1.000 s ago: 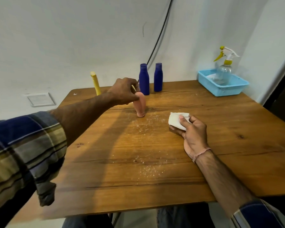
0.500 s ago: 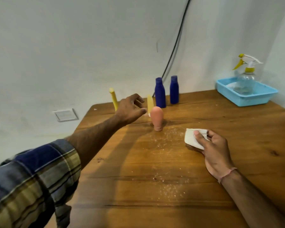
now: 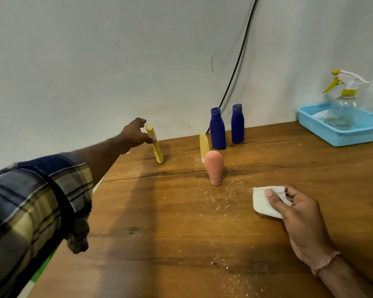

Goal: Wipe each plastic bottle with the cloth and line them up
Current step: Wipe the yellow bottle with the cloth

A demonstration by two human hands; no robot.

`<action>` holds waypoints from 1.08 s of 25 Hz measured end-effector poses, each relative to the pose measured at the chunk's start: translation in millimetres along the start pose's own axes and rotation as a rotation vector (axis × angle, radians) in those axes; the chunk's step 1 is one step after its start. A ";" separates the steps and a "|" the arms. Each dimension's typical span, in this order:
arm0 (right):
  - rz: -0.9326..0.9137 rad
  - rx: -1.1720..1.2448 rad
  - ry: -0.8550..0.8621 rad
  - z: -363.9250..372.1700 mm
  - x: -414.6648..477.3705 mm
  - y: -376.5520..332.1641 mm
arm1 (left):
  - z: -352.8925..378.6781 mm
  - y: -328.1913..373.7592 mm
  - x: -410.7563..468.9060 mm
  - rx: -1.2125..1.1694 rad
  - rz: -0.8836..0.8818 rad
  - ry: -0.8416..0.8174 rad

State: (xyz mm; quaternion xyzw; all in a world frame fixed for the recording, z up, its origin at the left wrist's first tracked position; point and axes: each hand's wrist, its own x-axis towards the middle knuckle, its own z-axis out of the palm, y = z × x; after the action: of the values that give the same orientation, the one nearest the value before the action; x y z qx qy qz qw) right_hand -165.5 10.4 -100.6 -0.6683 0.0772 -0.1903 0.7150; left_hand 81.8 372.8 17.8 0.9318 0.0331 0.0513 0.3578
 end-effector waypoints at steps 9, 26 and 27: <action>-0.014 -0.059 -0.014 -0.8 3.2 4.7 | -0.2 -3.4 -1.0 -0.105 0.126 -0.077; -0.818 -0.600 -0.152 62.2 -45.1 -84.6 | 52.9 28.0 -259.6 -0.161 0.625 -0.091; -0.900 -0.652 -0.168 69.2 -44.0 -97.7 | 55.4 30.5 -263.6 -0.180 0.613 -0.087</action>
State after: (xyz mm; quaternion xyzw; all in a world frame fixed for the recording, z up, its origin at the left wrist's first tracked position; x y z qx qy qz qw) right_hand -197.0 87.6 -4.2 -0.8346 -0.2178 -0.3891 0.3233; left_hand -172.5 287.5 -21.6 0.8643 -0.2693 0.1197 0.4076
